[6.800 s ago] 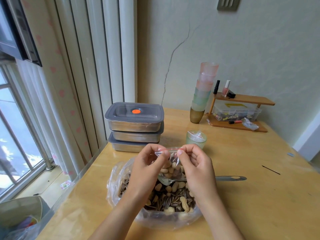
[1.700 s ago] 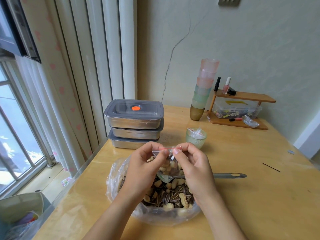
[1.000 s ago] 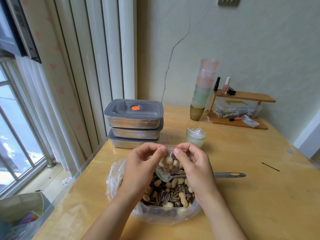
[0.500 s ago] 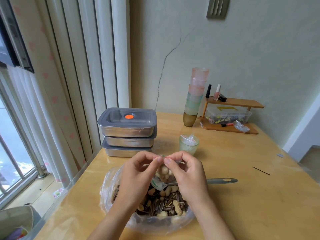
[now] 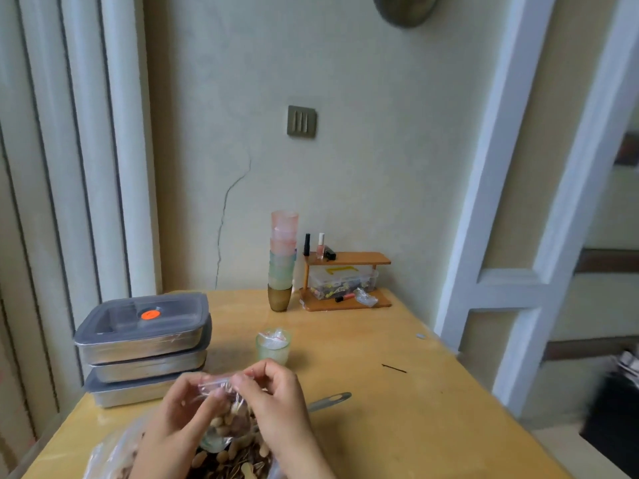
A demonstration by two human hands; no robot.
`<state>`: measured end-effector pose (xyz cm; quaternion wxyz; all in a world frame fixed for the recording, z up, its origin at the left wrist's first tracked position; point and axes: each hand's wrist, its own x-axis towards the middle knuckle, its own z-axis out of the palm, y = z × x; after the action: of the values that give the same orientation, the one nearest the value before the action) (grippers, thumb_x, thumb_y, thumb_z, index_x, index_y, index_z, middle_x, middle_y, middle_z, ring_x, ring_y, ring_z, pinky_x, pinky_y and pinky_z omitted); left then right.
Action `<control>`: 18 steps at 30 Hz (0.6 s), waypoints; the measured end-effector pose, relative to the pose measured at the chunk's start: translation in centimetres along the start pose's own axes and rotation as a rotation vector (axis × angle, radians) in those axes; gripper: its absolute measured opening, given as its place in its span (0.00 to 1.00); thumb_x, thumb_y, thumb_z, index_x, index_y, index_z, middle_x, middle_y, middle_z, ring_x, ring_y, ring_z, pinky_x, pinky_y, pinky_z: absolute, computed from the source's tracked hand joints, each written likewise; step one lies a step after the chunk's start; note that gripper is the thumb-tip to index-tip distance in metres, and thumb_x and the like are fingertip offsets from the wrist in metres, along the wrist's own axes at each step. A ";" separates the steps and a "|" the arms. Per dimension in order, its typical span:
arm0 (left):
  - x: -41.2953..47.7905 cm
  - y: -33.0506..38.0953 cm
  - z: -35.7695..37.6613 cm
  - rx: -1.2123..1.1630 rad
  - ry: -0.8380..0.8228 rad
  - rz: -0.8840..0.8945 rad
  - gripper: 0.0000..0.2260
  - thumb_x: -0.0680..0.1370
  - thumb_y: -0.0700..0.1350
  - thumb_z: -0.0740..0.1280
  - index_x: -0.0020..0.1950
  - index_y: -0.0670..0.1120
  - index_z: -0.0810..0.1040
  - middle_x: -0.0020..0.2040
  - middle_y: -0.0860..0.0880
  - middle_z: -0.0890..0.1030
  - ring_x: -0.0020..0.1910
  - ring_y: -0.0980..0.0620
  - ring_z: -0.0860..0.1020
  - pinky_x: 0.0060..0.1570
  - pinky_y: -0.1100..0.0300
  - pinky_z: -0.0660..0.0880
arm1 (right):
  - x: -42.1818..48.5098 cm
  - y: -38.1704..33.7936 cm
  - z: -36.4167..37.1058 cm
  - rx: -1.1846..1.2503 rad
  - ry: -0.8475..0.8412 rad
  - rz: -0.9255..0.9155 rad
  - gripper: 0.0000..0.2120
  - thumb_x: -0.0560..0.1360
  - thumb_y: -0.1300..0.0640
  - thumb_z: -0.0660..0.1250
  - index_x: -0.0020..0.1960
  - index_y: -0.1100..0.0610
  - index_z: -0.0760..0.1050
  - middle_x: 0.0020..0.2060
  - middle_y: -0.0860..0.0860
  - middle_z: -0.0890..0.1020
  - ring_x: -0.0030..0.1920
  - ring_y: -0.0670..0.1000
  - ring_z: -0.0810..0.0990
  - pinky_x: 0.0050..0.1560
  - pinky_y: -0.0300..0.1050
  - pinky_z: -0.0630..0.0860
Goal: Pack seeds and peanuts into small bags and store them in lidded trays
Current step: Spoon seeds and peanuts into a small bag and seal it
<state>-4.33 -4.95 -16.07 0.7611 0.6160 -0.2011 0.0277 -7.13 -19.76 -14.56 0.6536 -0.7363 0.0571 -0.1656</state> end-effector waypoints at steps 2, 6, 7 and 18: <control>0.0 0.3 0.1 0.021 0.023 -0.001 0.09 0.75 0.28 0.69 0.54 0.34 0.73 0.42 0.37 0.84 0.36 0.49 0.83 0.37 0.64 0.81 | -0.5 -0.4 -0.3 -0.002 0.025 0.009 0.13 0.69 0.44 0.73 0.44 0.53 0.80 0.35 0.46 0.83 0.39 0.44 0.80 0.45 0.44 0.76; -0.8 1.8 -0.4 0.125 -0.023 0.030 0.11 0.75 0.35 0.72 0.54 0.42 0.75 0.41 0.38 0.82 0.37 0.47 0.82 0.40 0.60 0.79 | -1.9 -1.3 -0.3 -0.158 0.012 -0.094 0.07 0.75 0.50 0.70 0.52 0.43 0.75 0.38 0.46 0.82 0.39 0.43 0.80 0.47 0.44 0.78; -1.0 2.2 -0.6 0.153 -0.034 0.030 0.07 0.76 0.34 0.71 0.51 0.42 0.77 0.40 0.39 0.83 0.37 0.48 0.81 0.40 0.62 0.78 | -2.2 -1.4 -0.1 -0.228 0.010 -0.181 0.08 0.77 0.53 0.68 0.53 0.42 0.74 0.40 0.45 0.82 0.40 0.42 0.80 0.48 0.43 0.78; 0.8 5.2 -3.4 0.387 0.197 -0.089 0.09 0.81 0.44 0.71 0.44 0.55 0.87 0.45 0.47 0.87 0.45 0.54 0.85 0.50 0.58 0.80 | -1.1 -3.2 2.6 -0.240 -0.100 -0.089 0.07 0.73 0.55 0.73 0.48 0.44 0.84 0.45 0.46 0.86 0.45 0.43 0.84 0.48 0.34 0.78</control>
<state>-4.16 -0.59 -11.49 0.6453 0.7531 -0.0893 0.0919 -7.73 -16.50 -11.83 0.5548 -0.8184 0.0113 -0.1494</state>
